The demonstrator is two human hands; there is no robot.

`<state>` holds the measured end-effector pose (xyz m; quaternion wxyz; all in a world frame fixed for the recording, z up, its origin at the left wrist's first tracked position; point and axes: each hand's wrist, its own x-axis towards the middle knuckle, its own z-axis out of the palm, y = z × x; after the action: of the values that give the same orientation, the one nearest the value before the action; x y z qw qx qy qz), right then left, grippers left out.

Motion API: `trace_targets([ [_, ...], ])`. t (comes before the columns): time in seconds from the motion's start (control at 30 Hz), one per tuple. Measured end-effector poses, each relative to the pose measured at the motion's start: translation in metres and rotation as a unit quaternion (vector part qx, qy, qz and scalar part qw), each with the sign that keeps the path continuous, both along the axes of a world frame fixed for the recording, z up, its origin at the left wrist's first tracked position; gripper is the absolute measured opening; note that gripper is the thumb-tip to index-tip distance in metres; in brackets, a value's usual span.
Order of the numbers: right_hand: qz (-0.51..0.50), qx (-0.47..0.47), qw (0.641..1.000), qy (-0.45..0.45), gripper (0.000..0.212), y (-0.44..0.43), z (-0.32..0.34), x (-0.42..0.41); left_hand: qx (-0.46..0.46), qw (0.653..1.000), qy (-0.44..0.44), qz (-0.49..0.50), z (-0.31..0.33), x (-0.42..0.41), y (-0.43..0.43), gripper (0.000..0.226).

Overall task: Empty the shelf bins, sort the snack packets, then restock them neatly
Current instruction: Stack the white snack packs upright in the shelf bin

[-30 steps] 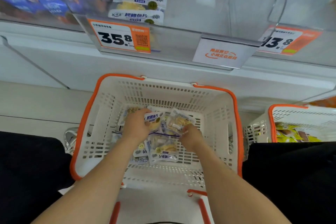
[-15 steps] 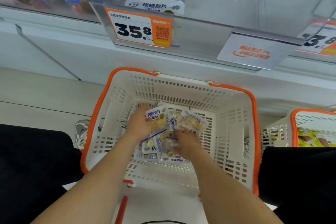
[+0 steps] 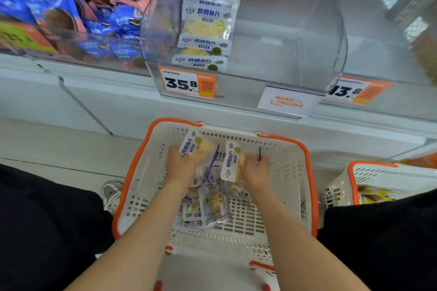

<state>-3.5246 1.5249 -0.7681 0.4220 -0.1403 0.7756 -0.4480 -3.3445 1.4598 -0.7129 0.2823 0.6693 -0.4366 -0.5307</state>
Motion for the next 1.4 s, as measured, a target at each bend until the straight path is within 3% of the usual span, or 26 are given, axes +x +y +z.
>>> trace_targets([
  [0.1, 0.015, -0.020, 0.999, -0.048, 0.034, -0.004, 0.027, 0.006, 0.037, 0.999, 0.021, -0.018, 0.024, 0.004, 0.003, 0.028],
  [0.17, 0.041, -0.022, 0.993, -0.111, 0.044, -0.008, 0.042, 0.012, 0.060, 0.996, 0.041, -0.048, 0.036, 0.006, 0.001, 0.040],
  [0.23, 0.041, -0.027, 0.989, -0.141, 0.039, -0.011, 0.050, 0.015, 0.037, 0.995, 0.056, -0.072, 0.052, 0.008, 0.002, 0.041],
  [0.3, 0.063, -0.001, 0.990, -0.129, 0.030, -0.012, 0.065, 0.020, 0.002, 0.993, 0.066, -0.093, 0.066, 0.009, 0.003, 0.036],
  [0.37, 0.108, 0.047, 0.990, -0.080, 0.037, -0.012, 0.079, 0.025, -0.020, 0.988, 0.056, -0.143, 0.072, 0.011, 0.004, 0.017],
  [0.43, 0.176, 0.109, 0.977, -0.051, 0.050, -0.009, 0.101, 0.027, -0.031, 0.972, 0.019, -0.231, 0.080, 0.019, 0.003, 0.027],
  [0.5, 0.299, 0.192, 0.935, -0.018, 0.071, -0.002, 0.138, 0.023, -0.040, 0.952, -0.027, -0.302, 0.093, 0.026, -0.004, 0.044],
  [0.53, 0.375, 0.236, 0.896, 0.027, 0.079, 0.000, 0.161, 0.020, -0.045, 0.940, -0.044, -0.337, 0.106, 0.030, -0.006, 0.047],
  [0.6, 0.489, 0.263, 0.809, 0.191, 0.082, 0.001, 0.209, 0.016, -0.070, 0.908, -0.088, -0.404, 0.126, 0.037, -0.014, 0.049],
  [0.7, 0.534, 0.153, 0.720, 0.416, 0.068, -0.011, 0.264, 0.010, -0.109, 0.856, -0.135, -0.488, 0.168, 0.038, -0.028, 0.045],
  [0.8, 0.568, 0.014, 0.678, 0.466, 0.049, -0.024, 0.304, 0.006, -0.178, 0.827, -0.119, -0.520, 0.220, 0.032, -0.039, 0.047],
  [0.87, 0.580, -0.035, 0.691, 0.431, 0.034, -0.027, 0.330, 0.000, -0.206, 0.823, -0.090, -0.522, 0.252, 0.031, -0.050, 0.047],
  [1.0, 0.574, -0.086, 0.774, 0.253, 0.020, -0.046, 0.355, -0.022, -0.262, 0.832, -0.024, -0.489, 0.296, 0.025, -0.078, 0.049],
  [1.1, 0.494, -0.147, 0.815, 0.266, 0.020, -0.079, 0.354, -0.045, -0.323, 0.851, 0.007, -0.415, 0.300, 0.009, -0.105, 0.054],
  [1.17, 0.441, -0.158, 0.838, 0.280, 0.020, -0.102, 0.351, -0.059, -0.409, 0.845, -0.085, -0.334, 0.286, 0.000, -0.122, 0.056],
  [1.3, 0.447, -0.130, 0.805, 0.368, 0.013, -0.144, 0.327, -0.075, -0.470, 0.833, -0.215, -0.200, 0.252, -0.006, -0.137, 0.050],
  [1.4, 0.559, -0.063, 0.784, 0.264, 0.010, -0.161, 0.306, -0.064, -0.452, 0.812, -0.260, -0.262, 0.250, -0.014, -0.138, 0.066],
])
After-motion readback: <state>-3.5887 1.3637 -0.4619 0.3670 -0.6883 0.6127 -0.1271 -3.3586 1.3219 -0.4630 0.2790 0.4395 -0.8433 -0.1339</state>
